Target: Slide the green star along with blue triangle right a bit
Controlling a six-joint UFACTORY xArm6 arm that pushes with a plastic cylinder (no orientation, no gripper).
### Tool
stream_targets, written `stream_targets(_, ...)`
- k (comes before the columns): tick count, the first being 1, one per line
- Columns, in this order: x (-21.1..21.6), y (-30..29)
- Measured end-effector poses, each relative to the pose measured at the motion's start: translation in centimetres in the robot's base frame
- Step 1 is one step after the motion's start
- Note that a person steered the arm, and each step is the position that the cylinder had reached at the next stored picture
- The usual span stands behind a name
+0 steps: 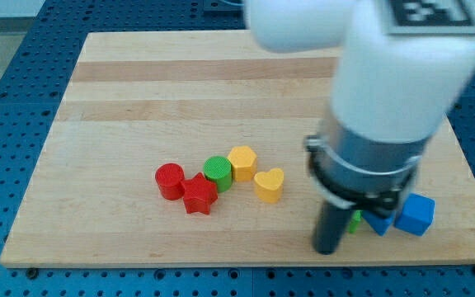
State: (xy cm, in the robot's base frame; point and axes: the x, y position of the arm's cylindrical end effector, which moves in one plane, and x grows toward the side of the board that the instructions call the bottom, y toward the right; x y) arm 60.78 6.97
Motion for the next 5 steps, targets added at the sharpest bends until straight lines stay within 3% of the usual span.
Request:
stream_targets(1, -1.0, -4.3)
stream_targets(2, -3.7, -4.6)
stream_targets(5, -4.3, 1.8)
